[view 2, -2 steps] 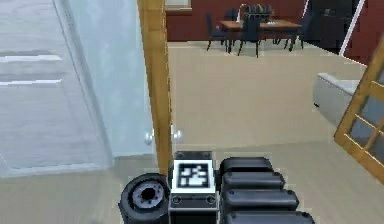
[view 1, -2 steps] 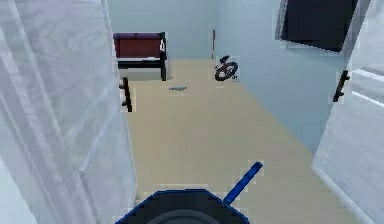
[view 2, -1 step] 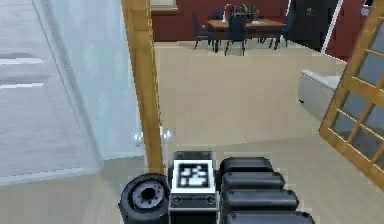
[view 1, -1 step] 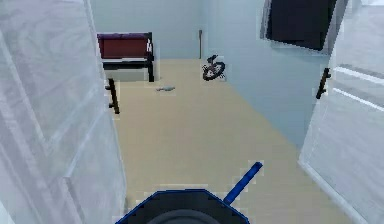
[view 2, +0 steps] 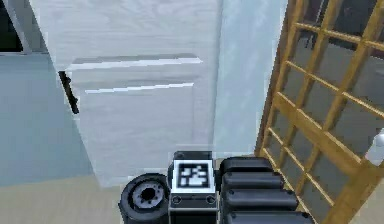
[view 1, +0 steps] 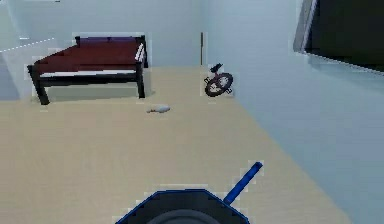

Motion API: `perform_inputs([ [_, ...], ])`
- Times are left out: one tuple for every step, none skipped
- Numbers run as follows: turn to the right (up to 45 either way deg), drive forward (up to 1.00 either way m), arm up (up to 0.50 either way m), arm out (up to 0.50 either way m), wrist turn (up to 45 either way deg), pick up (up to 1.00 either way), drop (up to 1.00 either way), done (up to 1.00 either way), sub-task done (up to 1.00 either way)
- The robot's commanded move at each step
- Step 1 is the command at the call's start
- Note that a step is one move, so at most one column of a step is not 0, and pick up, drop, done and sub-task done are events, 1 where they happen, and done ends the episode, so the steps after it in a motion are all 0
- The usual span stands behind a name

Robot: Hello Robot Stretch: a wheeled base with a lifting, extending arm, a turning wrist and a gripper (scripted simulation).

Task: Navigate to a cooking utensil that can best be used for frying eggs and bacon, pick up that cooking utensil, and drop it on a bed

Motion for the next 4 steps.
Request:
perform_inputs([
  [0.0, 0.20, 0.00, 0.00, 0.0, 0.00, 0.00, 0.00, 0.00],
  [-30.0, 0.00, 0.00, 0.00, 0.0, 0.00, 0.00, 0.00, 0.00],
  [0.0, 0.05, 0.00, 0.00, 0.0, 0.00, 0.00, 0.00, 0.00],
  [24.0, 0.00, 0.00, 0.00, 0.0, 0.00, 0.00, 0.00, 0.00],
])
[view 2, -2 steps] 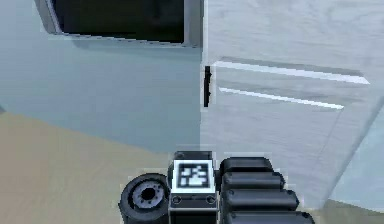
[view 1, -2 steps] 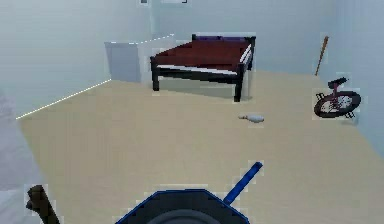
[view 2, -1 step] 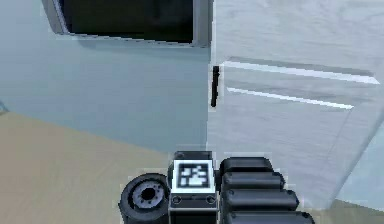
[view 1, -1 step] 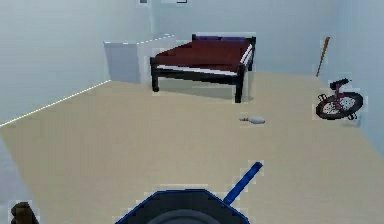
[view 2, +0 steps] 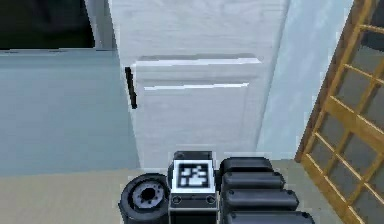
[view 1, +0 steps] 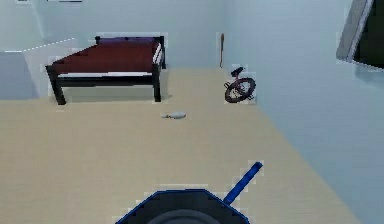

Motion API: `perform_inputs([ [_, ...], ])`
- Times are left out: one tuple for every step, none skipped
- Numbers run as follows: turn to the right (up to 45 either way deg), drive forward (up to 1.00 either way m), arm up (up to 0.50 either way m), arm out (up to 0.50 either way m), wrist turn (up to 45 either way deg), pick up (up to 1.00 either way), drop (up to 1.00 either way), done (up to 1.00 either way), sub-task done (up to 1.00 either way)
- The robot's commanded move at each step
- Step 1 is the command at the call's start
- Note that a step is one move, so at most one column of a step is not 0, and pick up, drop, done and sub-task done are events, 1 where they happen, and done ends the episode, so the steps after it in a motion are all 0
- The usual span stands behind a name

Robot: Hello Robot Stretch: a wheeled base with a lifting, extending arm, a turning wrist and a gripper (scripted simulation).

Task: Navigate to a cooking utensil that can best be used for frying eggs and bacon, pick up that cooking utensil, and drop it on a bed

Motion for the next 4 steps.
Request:
perform_inputs([
  [0.0, 0.50, 0.00, 0.00, 0.0, 0.00, 0.00, 0.00, 0.00],
  [-12.0, 0.00, 0.00, 0.00, 0.0, 0.00, 0.00, 0.00, 0.00],
  [0.0, 1.00, 0.00, 0.00, 0.0, 0.00, 0.00, 0.00, 0.00],
  [-3.0, 0.00, 0.00, 0.00, 0.0, 0.00, 0.00, 0.00, 0.00],
])
